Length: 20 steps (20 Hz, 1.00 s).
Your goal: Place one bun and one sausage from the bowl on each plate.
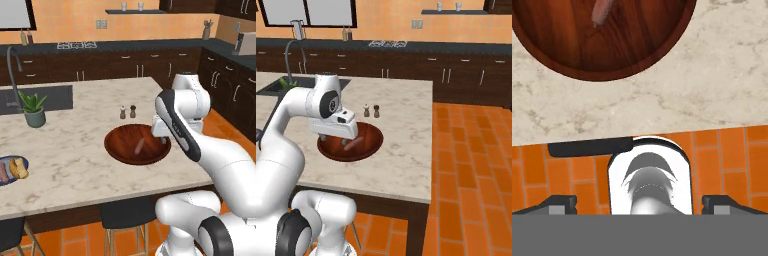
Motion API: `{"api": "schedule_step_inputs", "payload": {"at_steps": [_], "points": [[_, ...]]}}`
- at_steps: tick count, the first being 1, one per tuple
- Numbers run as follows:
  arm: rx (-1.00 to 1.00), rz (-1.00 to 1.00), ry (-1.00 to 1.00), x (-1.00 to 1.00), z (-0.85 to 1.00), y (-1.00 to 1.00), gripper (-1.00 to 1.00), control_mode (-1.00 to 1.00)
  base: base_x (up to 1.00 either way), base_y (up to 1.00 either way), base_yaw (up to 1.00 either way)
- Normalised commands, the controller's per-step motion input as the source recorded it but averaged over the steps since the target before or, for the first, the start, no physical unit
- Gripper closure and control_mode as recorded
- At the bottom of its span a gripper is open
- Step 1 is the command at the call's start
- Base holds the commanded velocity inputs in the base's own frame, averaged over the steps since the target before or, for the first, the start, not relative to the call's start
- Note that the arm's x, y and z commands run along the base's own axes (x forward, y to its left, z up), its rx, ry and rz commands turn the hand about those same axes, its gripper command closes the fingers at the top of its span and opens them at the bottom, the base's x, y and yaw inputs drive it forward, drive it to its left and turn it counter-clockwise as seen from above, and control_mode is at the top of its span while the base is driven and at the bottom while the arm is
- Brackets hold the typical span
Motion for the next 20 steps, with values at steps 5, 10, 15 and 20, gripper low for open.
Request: {"api": "schedule_step_inputs", "payload": {"at_steps": [5,10,15,20], "points": [[0.0,0.0,0.0,0.78,-0.05,0.02,-1.0,-1.0,0.1,0.0,0.0],[0.0,-0.02,0.0,1.0,-0.28,0.25,-1.0,-1.0,0.0,0.0,0.0],[0.0,-0.08,0.0,1.0,-0.76,0.27,-1.0,-1.0,0.0,0.0,0.0],[0.01,-0.12,0.0,0.97,-0.69,0.01,-1.0,-1.0,0.0,0.0,0.0]]}}
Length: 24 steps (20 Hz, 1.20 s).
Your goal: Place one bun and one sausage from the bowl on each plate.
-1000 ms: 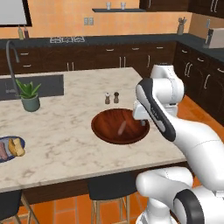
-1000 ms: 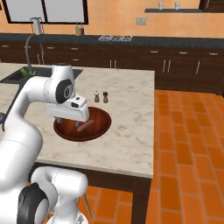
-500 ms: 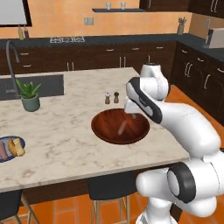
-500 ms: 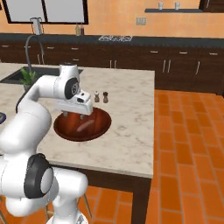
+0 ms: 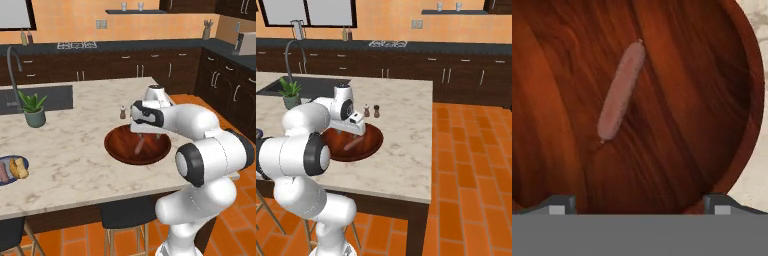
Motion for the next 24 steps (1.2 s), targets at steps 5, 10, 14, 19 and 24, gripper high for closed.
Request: {"api": "schedule_step_inputs", "payload": {"at_steps": [5,10,14,19,24], "points": [[0.0,-0.1,0.0,0.81,-0.59,0.03,-1.0,-1.0,0.0,0.0,0.0],[0.0,-0.01,0.0,0.54,-0.48,0.0,-1.0,-1.0,0.0,0.0,0.0],[0.0,-0.01,-0.01,0.19,-0.53,0.01,-1.0,-1.0,0.0,0.0,0.0],[0.0,0.0,-0.01,0.0,-0.46,0.0,-1.0,-1.0,0.0,0.0,0.0],[0.0,0.0,0.0,0.0,-0.23,0.0,1.0,-1.0,0.0,0.0,0.0]]}}
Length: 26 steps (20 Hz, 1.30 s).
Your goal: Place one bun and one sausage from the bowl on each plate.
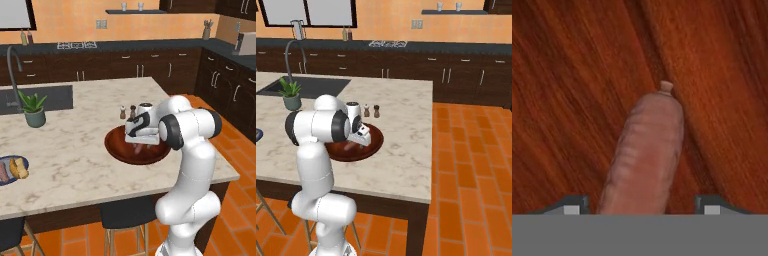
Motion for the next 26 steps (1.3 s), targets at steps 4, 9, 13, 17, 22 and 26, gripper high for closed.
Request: {"api": "schedule_step_inputs", "payload": {"at_steps": [4,9,13,17,22,26], "points": [[0.0,0.0,0.0,0.0,0.0,0.0,1.0,-1.0,0.0,0.0,0.0],[0.0,0.0,0.0,0.0,0.0,0.0,1.0,-1.0,0.0,0.0,0.0],[0.0,0.0,-0.02,0.02,0.65,0.0,1.0,-1.0,0.0,0.0,0.0],[0.0,0.0,0.0,-0.68,1.0,0.0,1.0,-1.0,0.0,0.0,0.0],[0.0,0.0,0.0,-0.86,0.99,-0.07,1.0,-1.0,0.0,0.0,0.0],[0.01,0.16,0.01,-0.3,0.92,-0.02,1.0,-1.0,0.0,0.0,0.0]]}}
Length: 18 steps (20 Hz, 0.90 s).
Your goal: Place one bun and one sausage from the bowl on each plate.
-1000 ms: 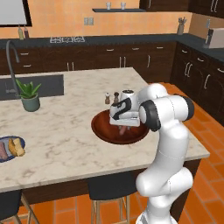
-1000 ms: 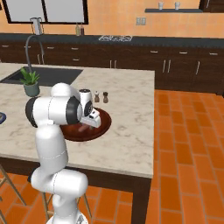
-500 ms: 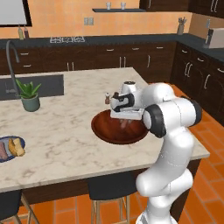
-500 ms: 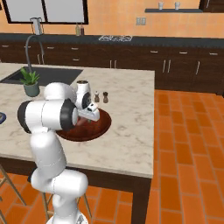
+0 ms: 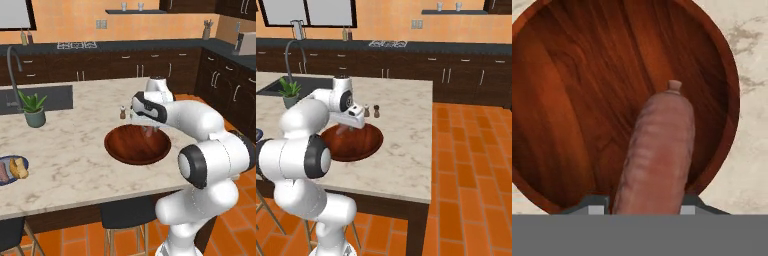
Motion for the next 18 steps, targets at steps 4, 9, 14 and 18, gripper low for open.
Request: {"api": "schedule_step_inputs", "payload": {"at_steps": [4,9,14,18], "points": [[0.0,0.39,0.0,-0.45,0.86,0.0,1.0,-1.0,0.0,0.0,0.0],[0.0,0.24,0.0,-0.87,0.62,0.0,1.0,-1.0,0.0,0.0,0.0],[0.0,0.01,0.0,-0.85,0.42,-0.08,1.0,-1.0,0.0,0.0,0.0],[0.0,-0.07,0.0,-0.43,0.33,0.0,1.0,-1.0,0.0,0.0,0.0]]}}
